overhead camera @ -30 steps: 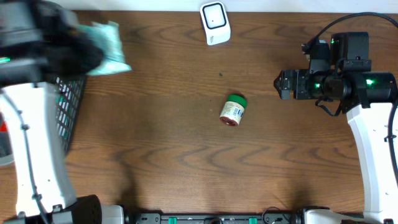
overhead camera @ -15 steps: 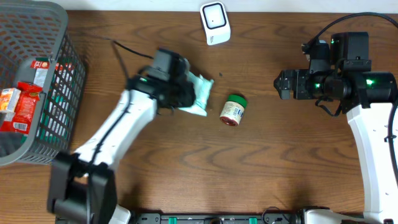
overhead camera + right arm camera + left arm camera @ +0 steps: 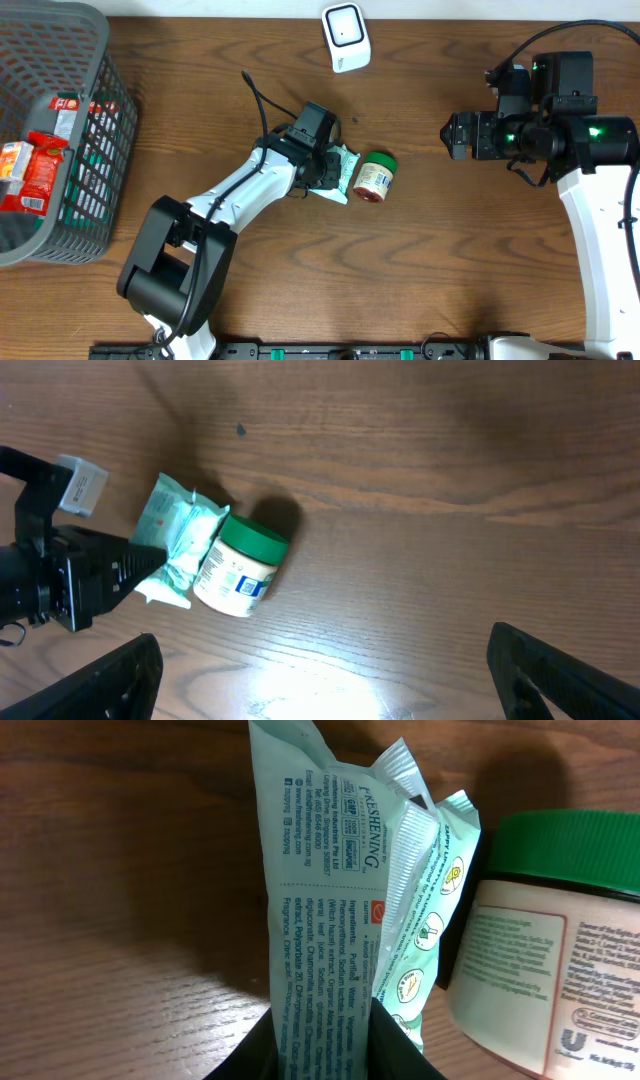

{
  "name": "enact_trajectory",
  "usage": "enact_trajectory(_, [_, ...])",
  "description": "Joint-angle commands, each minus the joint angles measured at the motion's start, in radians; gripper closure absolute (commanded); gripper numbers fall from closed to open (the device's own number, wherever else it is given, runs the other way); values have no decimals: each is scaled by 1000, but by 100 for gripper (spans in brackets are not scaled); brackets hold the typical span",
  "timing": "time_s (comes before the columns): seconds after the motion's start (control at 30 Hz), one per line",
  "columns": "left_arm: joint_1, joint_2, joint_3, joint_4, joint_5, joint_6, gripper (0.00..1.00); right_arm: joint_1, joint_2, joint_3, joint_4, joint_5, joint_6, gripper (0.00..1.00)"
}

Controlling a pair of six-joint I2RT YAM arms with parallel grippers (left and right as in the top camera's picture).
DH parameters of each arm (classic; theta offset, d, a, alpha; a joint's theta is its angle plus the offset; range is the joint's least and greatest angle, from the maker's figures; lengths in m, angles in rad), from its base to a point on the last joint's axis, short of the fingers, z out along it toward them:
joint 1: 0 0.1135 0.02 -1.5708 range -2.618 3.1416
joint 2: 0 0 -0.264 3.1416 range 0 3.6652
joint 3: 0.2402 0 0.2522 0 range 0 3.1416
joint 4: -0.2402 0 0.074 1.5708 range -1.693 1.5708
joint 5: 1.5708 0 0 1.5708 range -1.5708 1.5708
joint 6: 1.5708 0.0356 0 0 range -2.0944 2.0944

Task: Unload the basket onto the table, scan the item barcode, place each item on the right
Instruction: 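Carry the wipes pack with the left gripper and lay it beside the jar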

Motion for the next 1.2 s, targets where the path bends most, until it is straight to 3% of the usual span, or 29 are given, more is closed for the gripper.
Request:
enact_trajectory(0.0, [-19,6,0,-2,-9,-20,78,-6,1,11,-1,-12,10,1])
enact_trajectory(0.47, [-60,6,0,-77,-9,-188,78,-6,1,11,-1,-12,10,1])
enact_trajectory(0.63, [-60,6,0,-80,-10,-191,66,-6,1,11,-1,-12,10,1])
enact_trajectory(0.73, [-59,6,0,-77,-10,-167,40,-6,1,11,-1,-12,10,1])
enact_trajectory(0.87, [-39,-10,28,-84,-48,-101,39,-6,1,11,-1,-12,10,1])
enact_trajectory(0.93, [-26,-29,38,-80,-56,-78,41,-6,1,11,-1,-12,10,1])
enact_trajectory(1.1, [-26,-40,36,-86,-58,-77,73,-6,1,11,-1,-12,10,1])
enact_trajectory(1.17, [-35,-38,25,-92,-58,-77,78,-6,1,11,-1,-12,10,1])
